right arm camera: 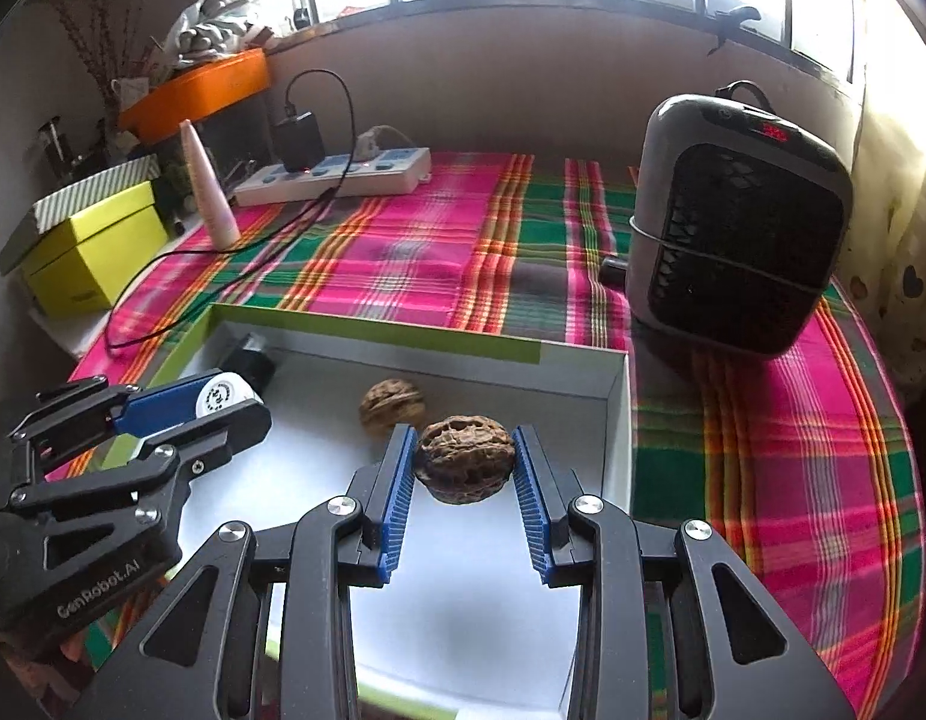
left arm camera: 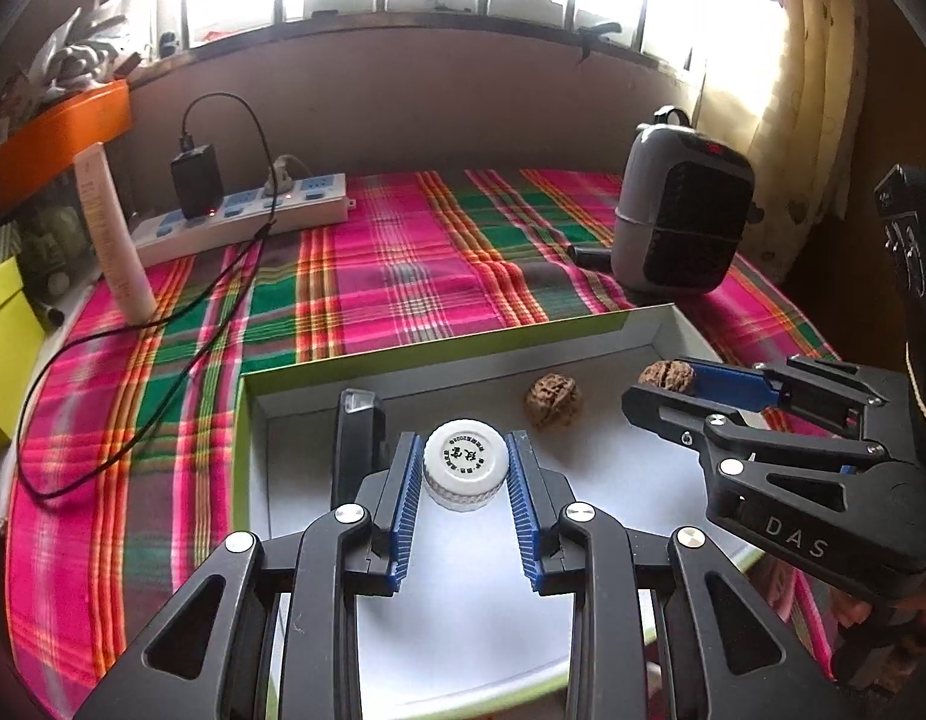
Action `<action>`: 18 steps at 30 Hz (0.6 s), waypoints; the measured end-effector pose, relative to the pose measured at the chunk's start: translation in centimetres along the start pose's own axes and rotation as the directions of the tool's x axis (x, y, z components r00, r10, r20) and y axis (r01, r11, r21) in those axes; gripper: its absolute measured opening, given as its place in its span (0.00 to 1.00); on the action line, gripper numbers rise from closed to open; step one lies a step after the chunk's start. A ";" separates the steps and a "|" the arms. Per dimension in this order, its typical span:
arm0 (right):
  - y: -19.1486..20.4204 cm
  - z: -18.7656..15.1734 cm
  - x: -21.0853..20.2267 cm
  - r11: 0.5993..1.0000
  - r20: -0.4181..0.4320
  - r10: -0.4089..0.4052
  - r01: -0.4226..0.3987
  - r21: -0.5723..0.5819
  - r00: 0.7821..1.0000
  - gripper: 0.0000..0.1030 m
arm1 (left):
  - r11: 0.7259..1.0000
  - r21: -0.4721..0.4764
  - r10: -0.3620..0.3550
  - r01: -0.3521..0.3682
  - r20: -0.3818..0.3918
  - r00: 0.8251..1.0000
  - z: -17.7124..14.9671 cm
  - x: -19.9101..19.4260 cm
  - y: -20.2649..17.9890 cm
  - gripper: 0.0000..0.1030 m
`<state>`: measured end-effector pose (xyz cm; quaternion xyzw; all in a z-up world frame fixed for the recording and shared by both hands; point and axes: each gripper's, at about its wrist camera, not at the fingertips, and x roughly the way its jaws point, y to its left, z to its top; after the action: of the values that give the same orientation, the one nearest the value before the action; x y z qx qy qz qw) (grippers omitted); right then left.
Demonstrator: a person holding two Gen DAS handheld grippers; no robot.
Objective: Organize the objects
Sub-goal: 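Carry the walnut in the right tool and jar in the left tool into the tray, then open the right tool to set the walnut down while the left tool releases the jar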
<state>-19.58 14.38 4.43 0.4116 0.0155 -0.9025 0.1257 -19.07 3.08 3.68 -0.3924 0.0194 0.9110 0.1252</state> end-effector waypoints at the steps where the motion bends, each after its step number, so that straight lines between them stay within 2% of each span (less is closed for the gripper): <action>1: -0.1 0.2 0.3 1.000 -0.004 -0.004 0.004 -0.001 1.000 0.33 | 1.000 -0.004 0.000 0.000 -0.006 1.000 0.2 0.4 0.0 0.26; 18: -0.5 1.3 3.3 0.999 -0.057 -0.032 0.031 -0.013 0.998 0.33 | 1.000 -0.004 0.003 -0.004 -0.044 0.999 1.3 3.5 0.3 0.26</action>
<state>-22.70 14.01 2.78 0.4360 0.0312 -0.8922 0.1137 -22.35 3.74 1.99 -0.4126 0.0209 0.9024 0.1224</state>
